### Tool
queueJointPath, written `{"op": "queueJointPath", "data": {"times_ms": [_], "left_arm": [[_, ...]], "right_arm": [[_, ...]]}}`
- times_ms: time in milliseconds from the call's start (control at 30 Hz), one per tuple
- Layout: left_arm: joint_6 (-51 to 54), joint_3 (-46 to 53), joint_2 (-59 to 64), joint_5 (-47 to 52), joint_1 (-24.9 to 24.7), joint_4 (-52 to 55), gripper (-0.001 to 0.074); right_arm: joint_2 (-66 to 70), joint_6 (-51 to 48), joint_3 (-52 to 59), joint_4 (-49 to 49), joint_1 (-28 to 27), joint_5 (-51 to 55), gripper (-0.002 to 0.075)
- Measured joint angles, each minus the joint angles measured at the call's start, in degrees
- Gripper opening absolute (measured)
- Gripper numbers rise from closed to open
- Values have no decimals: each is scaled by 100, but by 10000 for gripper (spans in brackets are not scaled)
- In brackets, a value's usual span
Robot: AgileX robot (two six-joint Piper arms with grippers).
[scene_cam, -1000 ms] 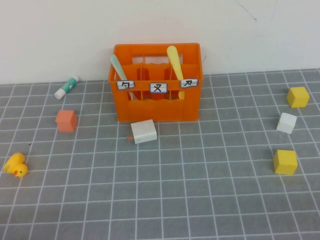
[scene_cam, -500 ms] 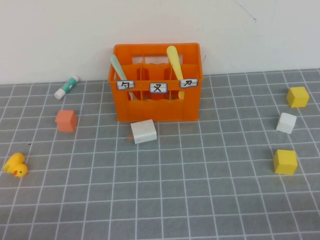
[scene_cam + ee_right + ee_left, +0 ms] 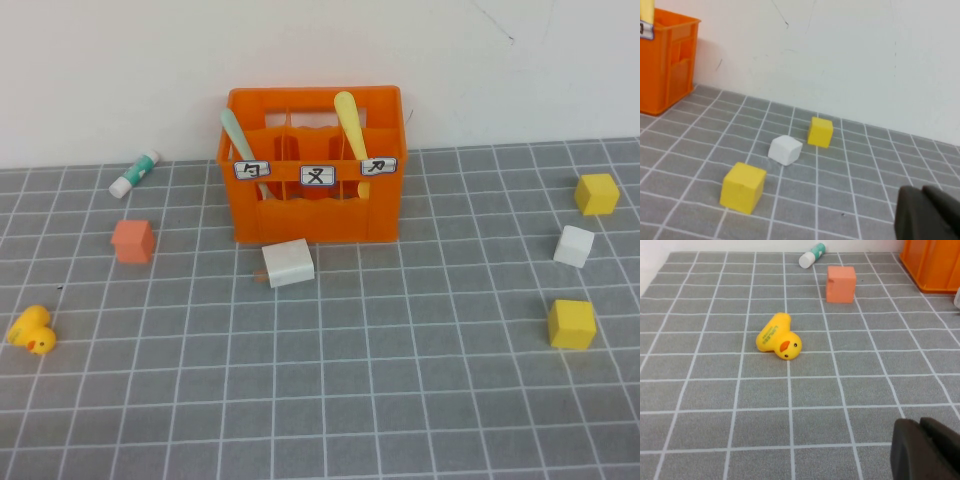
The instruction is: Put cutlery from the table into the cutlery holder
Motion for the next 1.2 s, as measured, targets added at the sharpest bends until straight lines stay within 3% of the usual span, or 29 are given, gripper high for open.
{"op": "queueJointPath", "data": {"times_ms": [200, 400, 633, 867, 1200], "left_arm": [[0, 0, 0, 0, 0, 0, -1], [0, 0, 0, 0, 0, 0, -1], [0, 0, 0, 0, 0, 0, -1], [-12, 0, 0, 0, 0, 0, -1], [-12, 0, 0, 0, 0, 0, -1]], "right_arm": [[0, 0, 0, 240, -98, 266, -1], [0, 0, 0, 316, -448, 1421, -1], [0, 239, 0, 237, -493, 1463, -1], [0, 1225, -10, -529, -390, 1463, -1], [0, 1381, -10, -654, -328, 1473, -1]]}}
